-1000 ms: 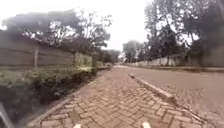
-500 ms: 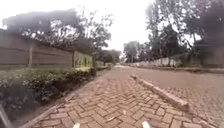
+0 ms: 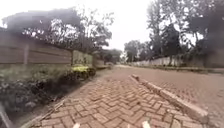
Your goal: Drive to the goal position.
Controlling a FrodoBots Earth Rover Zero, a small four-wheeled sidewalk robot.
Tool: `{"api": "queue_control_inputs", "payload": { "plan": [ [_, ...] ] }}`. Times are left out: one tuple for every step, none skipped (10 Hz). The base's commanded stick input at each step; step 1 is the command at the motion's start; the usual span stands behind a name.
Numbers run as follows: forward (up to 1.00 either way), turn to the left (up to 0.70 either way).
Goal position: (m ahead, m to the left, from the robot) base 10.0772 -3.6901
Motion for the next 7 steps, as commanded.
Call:
{"api": "queue_control_inputs", "payload": {
  "plan": [
    [0.70, 0.01],
    [0.70, 0.03],
    [0.70, 0.07],
    [0.70, -0.35],
    [0.70, -0.35],
    [0.70, 0.04],
    [0.70, 0.04]
  ]
}}
